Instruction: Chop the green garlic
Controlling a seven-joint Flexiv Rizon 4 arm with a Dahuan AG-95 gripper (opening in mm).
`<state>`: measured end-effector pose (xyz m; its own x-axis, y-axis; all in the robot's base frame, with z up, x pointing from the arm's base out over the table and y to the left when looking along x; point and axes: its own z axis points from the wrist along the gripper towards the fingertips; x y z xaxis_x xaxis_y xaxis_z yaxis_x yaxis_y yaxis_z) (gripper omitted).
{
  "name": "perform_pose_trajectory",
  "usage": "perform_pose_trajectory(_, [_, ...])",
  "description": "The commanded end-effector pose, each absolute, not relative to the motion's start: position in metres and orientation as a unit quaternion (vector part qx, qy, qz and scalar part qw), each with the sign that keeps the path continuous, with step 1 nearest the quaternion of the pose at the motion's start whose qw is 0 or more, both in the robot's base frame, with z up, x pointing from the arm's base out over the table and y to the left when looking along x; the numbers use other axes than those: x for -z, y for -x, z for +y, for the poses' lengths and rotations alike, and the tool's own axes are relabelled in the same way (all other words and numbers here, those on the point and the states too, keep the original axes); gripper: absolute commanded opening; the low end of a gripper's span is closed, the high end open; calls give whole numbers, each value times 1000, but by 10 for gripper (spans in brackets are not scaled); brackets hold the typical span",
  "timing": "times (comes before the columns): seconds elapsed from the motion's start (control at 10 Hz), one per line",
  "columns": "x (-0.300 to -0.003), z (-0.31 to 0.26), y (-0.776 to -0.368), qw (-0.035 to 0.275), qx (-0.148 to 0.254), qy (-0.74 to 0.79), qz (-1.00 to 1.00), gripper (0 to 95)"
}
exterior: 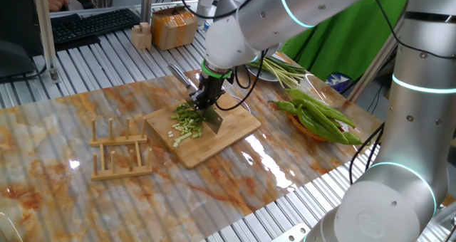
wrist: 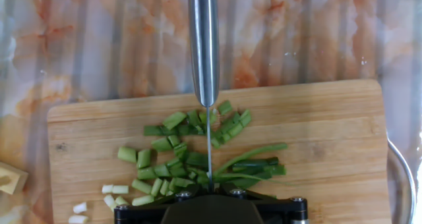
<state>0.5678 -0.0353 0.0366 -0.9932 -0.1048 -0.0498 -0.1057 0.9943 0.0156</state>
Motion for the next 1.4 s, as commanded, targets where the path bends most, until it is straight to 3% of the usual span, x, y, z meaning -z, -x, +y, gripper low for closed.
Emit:
perform_pose_trajectory(0.1, [-47,-36,-567,22,-11,51,998,0])
perform_pose_trajectory(0.6, [-53,-37,-567,19,-10,52,998,0])
perform_pose_trajectory(0.9, [-19,-35,-565,41,-22,50,998,0])
perform_pose_trajectory(1.0, [-16,-35,-565,29,-24,50,998,0])
perform_pose_trajectory(1.4, [-31,-34,-567,24,-19,48,998,0])
